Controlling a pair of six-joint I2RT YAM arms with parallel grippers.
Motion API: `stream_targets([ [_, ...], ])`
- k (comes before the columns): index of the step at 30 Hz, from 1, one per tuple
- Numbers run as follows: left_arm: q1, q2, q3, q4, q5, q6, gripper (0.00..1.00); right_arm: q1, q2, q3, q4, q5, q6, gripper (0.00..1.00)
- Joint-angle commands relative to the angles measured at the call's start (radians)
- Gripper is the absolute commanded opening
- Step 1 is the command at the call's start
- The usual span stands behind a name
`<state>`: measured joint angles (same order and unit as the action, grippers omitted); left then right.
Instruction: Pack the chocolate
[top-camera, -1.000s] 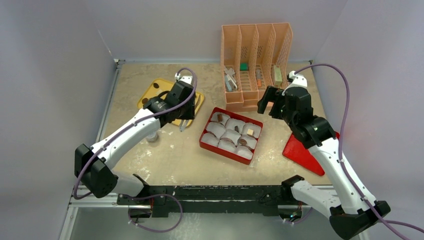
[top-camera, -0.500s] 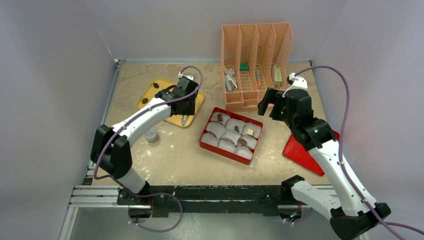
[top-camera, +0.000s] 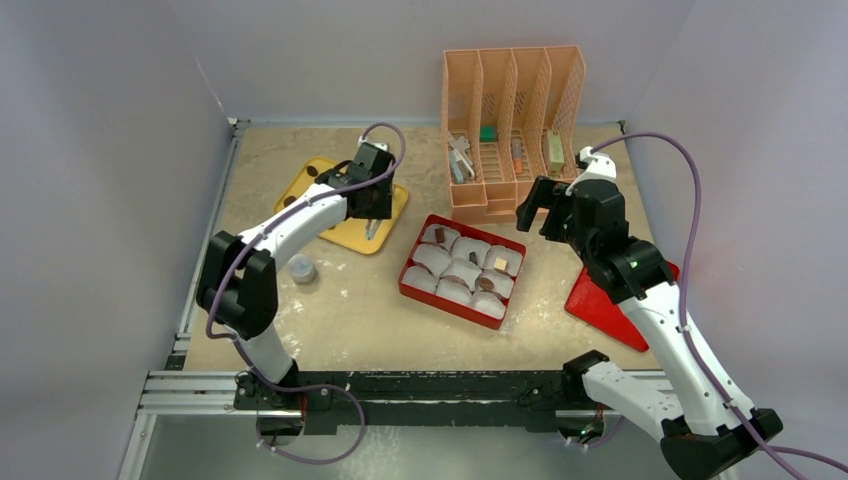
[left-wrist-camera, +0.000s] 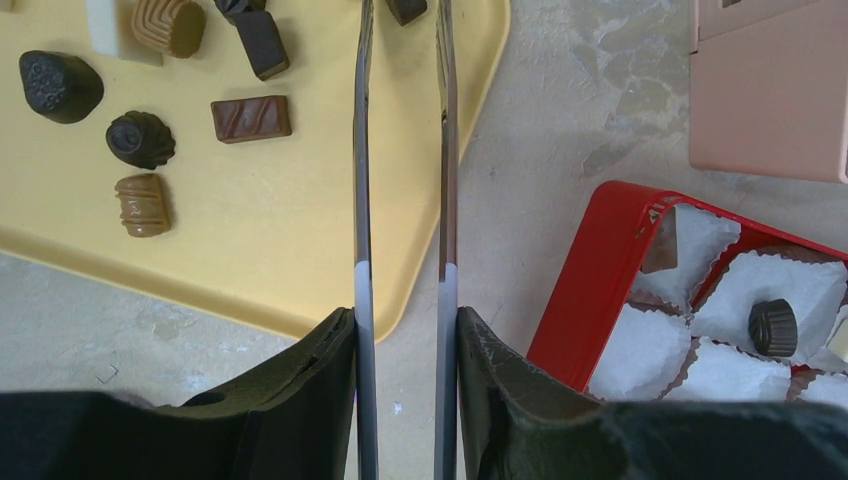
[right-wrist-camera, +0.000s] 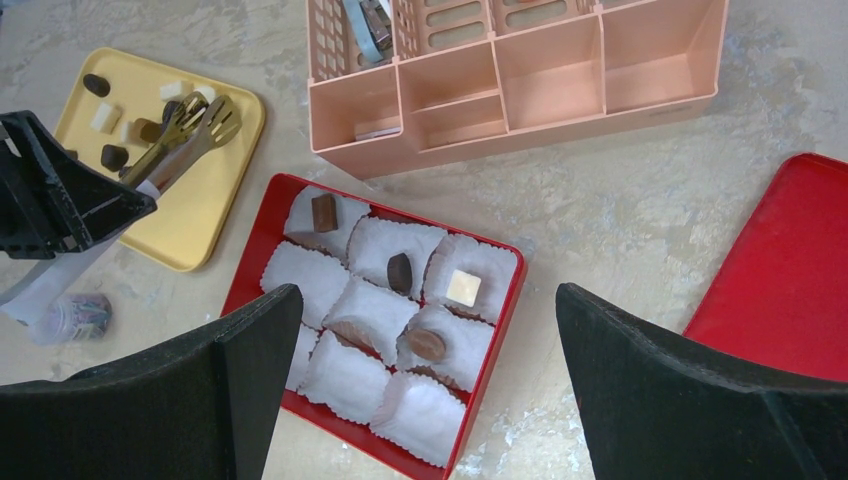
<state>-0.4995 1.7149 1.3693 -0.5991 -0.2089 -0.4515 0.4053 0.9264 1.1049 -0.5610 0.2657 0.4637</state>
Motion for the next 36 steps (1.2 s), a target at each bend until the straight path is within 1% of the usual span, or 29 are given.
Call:
stream_targets([
  [1, 0.016, 0.013, 0.058, 0.061, 0.019, 0.017, 0.37, -0.003, -0.008, 0.004, 0.049, -0.012, -0.01, 0.99],
  [7, 0.019, 0.031, 0.064, 0.073, 0.017, 0.019, 0.36, -0.003, -0.008, 0.006, 0.045, -0.006, -0.014, 0.99],
  [10, 0.019, 0.039, 0.075, 0.059, 0.018, 0.019, 0.26, -0.003, -0.008, 0.007, 0.04, -0.006, -0.013, 0.99],
  [14, 0.019, 0.029, 0.082, 0.023, 0.015, 0.02, 0.19, -0.003, -0.011, 0.006, 0.038, -0.006, -0.01, 0.99],
  [24, 0.019, -0.073, 0.053, -0.051, 0.029, 0.019, 0.15, -0.003, -0.006, 0.012, 0.036, -0.007, -0.008, 0.99],
  [32, 0.019, -0.17, 0.042, -0.119, 0.089, 0.027, 0.15, -0.003, -0.004, 0.012, 0.031, -0.003, -0.008, 0.99],
  [36, 0.018, -0.219, 0.042, -0.145, 0.143, 0.027, 0.15, -0.002, 0.0, 0.015, 0.032, -0.005, -0.007, 0.99],
])
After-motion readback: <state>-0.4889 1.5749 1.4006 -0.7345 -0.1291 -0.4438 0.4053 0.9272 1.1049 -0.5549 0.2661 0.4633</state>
